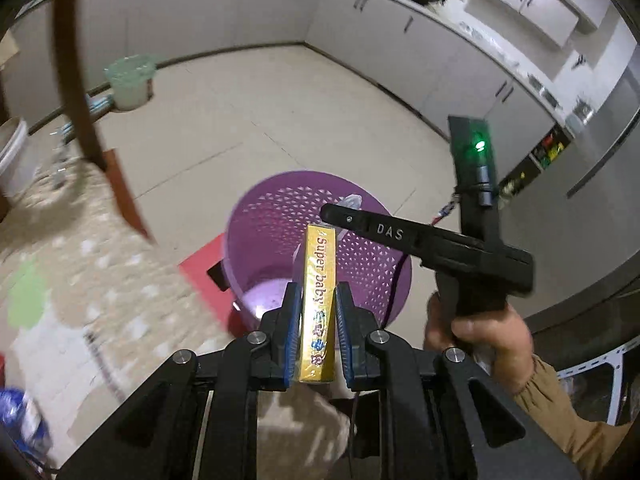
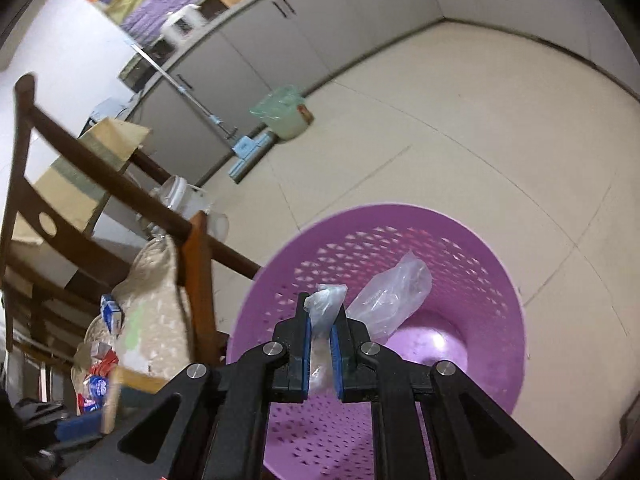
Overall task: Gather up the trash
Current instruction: 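Carry both items over the purple basket and open both tools, then move both open tools back over the trash on the bed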
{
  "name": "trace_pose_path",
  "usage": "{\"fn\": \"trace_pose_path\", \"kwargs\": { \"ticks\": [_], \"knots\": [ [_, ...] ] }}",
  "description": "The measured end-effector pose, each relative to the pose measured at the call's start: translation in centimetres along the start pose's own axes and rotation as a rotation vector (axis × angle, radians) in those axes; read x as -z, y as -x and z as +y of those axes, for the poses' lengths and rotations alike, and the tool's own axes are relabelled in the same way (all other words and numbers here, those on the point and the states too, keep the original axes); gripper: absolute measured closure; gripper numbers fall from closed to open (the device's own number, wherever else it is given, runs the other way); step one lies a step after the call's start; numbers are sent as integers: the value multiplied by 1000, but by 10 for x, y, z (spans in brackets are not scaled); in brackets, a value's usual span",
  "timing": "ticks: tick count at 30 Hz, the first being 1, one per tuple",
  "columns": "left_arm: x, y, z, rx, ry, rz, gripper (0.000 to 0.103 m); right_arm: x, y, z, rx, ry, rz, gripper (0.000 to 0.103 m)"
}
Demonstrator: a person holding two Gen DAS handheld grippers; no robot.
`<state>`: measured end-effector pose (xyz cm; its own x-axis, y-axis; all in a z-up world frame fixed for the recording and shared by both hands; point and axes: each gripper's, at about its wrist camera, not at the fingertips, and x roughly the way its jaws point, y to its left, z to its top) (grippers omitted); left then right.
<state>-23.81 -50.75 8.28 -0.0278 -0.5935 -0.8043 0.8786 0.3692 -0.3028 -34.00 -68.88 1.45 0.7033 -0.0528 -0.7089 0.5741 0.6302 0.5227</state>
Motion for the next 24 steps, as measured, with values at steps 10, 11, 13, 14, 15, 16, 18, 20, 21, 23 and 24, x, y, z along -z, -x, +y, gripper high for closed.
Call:
{"fn": "trace_pose_path", "kwargs": {
  "ticks": [10, 11, 13, 14, 15, 16, 18, 20, 21, 23, 24],
  "knots": [
    [-8, -55, -2, -37, -17, 73, 87, 4, -9, -8, 18, -31, 43, 87],
    [-9, -56, -2, -39, -15, 71, 87, 4, -11, -7, 10, -39, 45, 83],
    [-11, -60, -2, -49, -12, 66, 87, 4, -11, -8, 6, -49, 41, 59],
    [-12, -60, -1, -51, -8, 64, 87, 4, -11, -10, 6, -52, 37, 55],
    [-11, -58, -2, -56, -3, 54, 86, 4, -9, -10, 9, -54, 30, 53],
    [-11, -57, 1, -57, 0, 51, 81, 4, -9, -10, 12, -56, 26, 52],
    [-12, -54, 4, -60, 4, 45, 65, 3, -7, -12, 10, -73, 15, 51],
    [-10, -45, 11, -63, 21, 22, 57, 3, -7, -13, 10, -81, 13, 50],
    [-9, -40, 12, -61, 31, 13, 56, 3, -6, -13, 10, -82, 11, 50],
    [-6, -33, 16, -54, 40, 7, 56, 3, -7, -12, 13, -78, 11, 50],
    [-3, -28, 17, -57, 45, -1, 55, 3, -7, -10, 17, -73, 11, 50]
  ]
}}
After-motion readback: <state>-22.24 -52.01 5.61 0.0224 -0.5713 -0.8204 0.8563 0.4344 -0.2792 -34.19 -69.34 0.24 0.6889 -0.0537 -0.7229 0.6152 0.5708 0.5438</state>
